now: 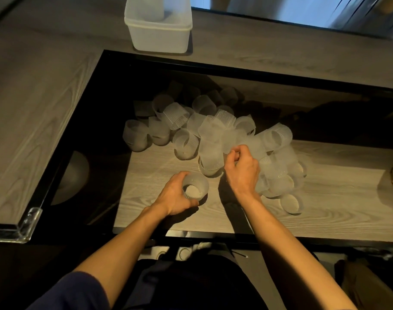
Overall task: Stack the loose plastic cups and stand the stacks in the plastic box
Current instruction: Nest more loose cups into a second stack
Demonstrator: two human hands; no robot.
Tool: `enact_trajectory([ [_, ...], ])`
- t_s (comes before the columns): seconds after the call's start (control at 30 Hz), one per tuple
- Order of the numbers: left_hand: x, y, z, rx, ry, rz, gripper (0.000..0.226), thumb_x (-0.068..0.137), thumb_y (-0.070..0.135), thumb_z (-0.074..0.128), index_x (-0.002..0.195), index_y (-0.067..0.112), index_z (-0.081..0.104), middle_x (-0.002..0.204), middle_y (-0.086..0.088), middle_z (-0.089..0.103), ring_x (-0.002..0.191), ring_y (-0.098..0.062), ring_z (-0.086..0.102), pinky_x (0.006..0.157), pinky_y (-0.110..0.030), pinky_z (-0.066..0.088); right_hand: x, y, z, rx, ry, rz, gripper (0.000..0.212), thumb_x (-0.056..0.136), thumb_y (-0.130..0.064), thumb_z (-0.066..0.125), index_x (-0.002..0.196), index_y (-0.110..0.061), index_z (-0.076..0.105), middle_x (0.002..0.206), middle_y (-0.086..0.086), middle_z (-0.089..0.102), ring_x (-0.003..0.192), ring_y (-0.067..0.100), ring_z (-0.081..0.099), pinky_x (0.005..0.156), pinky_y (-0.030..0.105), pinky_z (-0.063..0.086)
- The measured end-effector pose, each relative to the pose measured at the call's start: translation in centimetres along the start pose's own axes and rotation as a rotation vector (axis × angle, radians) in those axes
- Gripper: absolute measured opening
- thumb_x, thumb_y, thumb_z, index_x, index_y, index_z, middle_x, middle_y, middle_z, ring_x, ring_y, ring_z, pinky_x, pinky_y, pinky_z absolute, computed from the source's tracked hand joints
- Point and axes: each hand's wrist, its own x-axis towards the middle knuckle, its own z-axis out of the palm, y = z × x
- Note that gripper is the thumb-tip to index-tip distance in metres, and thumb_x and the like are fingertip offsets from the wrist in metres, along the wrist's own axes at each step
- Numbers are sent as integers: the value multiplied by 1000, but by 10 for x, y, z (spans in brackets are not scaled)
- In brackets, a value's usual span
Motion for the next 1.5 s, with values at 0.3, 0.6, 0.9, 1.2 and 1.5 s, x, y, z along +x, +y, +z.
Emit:
enact_trajectory([
  [0.3, 1, 14, -9, -100, 110, 14, 63, 58, 16, 94, 108, 22, 56, 99, 9, 62, 93, -10, 64, 76, -29, 57, -68, 3, 4, -37, -406, -408, 20, 101, -27, 41, 100, -17, 58, 89, 1, 52, 74, 20, 52, 63, 44, 48],
  [0.6, -3, 15, -12, -123, 107, 0, 75, 66, 14, 93, 131, 11, 55, 100, 21, 45, 93, -1, 55, 71, -5, 41, -56, 6, 10, -253, -603, -425, 18, 100, -27, 41, 100, -17, 57, 91, 4, 56, 86, 24, 55, 74, 39, 46],
  [0.9, 2, -2, -25, -135, 121, -91, 86, 66, 14, 92, 139, 15, 47, 125, 1, 53, 115, -17, 53, 85, -20, 45, -13, -11, 11, -7, -457, -261, 27, 104, -16, 50, 129, -12, 59, 68, 1, 65, 61, 15, 63, 64, 33, 52],
  [1.2, 1, -16, -24, -283, 84, -149, 84, 72, 16, 91, 140, 26, 42, 124, 6, 57, 119, -17, 55, 104, -36, 47, 61, -21, 38, 3, -368, 102, 48, 102, -27, 58, 149, -27, 49, 80, -2, 68, 72, 18, 69, 74, 26, 55],
  [1.5, 3, -24, -24, -328, 71, -120, 79, 70, 12, 92, 132, 34, 46, 119, 14, 59, 114, -12, 57, 98, -31, 49, 46, -59, 18, 259, -239, -118, 13, 101, -20, 60, 108, -20, 72, 76, 0, 64, 67, 5, 57, 65, 16, 46],
])
